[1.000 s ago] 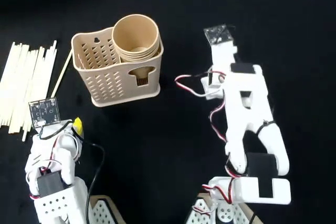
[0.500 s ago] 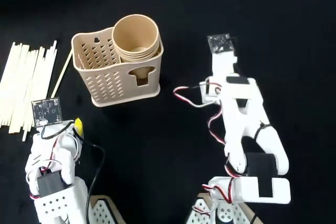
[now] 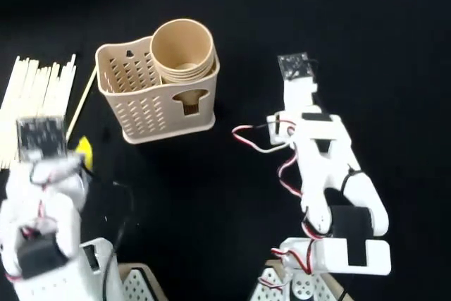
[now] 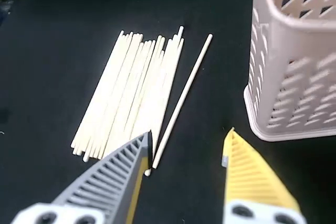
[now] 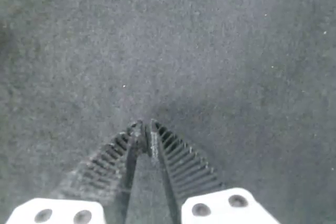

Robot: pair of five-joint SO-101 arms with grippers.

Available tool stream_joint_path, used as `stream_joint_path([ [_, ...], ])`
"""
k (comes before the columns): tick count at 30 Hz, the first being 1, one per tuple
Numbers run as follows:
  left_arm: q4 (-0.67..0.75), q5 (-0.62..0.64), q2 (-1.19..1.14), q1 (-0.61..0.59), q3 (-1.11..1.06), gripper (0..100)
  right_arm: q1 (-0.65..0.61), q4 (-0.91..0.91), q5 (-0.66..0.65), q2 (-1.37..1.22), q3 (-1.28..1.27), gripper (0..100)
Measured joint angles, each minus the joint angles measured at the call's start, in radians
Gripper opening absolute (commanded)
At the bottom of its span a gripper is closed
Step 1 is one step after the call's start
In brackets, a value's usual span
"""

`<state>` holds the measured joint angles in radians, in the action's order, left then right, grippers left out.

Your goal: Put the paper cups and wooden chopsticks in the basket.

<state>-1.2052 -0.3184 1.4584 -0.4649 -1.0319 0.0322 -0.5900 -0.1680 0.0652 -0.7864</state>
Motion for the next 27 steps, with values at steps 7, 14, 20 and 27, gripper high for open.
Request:
stream_joint_path([
  [7,0.057,-0.012,-0.605,0.000,0.367,23,0.000,0.000,0.000,0.000,0.000,1.3],
  [14,0.060,-0.012,-1.097,0.002,0.741,23,0.000,0.000,0.000,0.000,0.000,1.3],
  [20,0.064,-0.012,-1.490,0.002,1.023,23,0.000,0.000,0.000,0.000,0.000,1.3],
  [27,0.041,0.032,-1.906,0.002,1.386,23,0.000,0.000,0.000,0.000,0.000,1.3],
])
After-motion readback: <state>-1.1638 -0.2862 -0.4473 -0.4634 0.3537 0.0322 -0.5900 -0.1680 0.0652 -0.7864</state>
